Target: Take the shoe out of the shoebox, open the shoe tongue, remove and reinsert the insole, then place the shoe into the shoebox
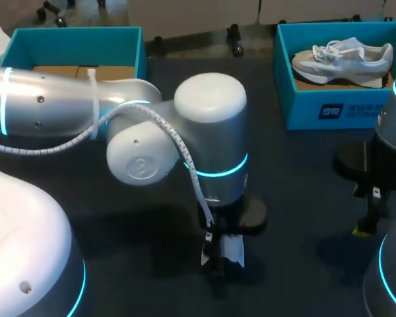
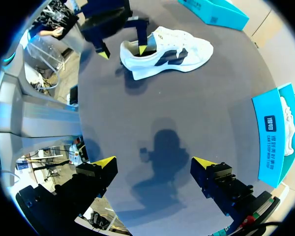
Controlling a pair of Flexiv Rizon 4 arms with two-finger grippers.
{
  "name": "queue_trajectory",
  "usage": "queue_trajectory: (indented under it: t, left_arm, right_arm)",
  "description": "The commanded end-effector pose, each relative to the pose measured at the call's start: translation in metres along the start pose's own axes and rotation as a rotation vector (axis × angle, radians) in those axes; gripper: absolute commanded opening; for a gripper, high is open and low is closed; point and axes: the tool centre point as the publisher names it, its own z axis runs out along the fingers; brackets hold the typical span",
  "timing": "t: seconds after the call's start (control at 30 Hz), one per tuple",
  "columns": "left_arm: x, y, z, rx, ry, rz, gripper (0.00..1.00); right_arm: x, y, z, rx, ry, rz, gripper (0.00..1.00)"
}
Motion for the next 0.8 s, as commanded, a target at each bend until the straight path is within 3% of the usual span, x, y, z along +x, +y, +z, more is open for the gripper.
queue_trajectory:
  t: [0.03,0.2,0.33,0.4,0.53,0.8]
  left_arm:
    - [0.002,-0.005,0.012,-0.010,-0.007,-0.009,1.00]
    - [0.005,-0.004,0.017,-0.019,-0.042,-0.040,1.00]
    - [0.004,-0.004,0.023,-0.025,-0.032,-0.052,0.92]
    - [0.005,-0.005,0.025,-0.031,-0.042,-0.059,0.78]
    - [0.006,-0.006,0.027,-0.038,-0.055,-0.068,0.73]
    - [0.003,-0.007,0.035,-0.055,-0.043,-0.095,0.38]
  right_arm:
    - [0.000,0.000,0.001,-0.001,-0.001,-0.001,1.00]
    - [0.000,0.000,0.001,-0.001,-0.001,-0.001,1.00]
    - [0.000,0.000,0.001,-0.001,-0.001,-0.001,1.00]
    - [0.000,0.000,0.001,-0.001,-0.001,-0.001,1.00]
    - [0.000,0.000,0.001,-0.001,-0.001,-0.001,1.00]
    - [0.000,0.000,0.001,-0.001,-0.001,-0.001,1.00]
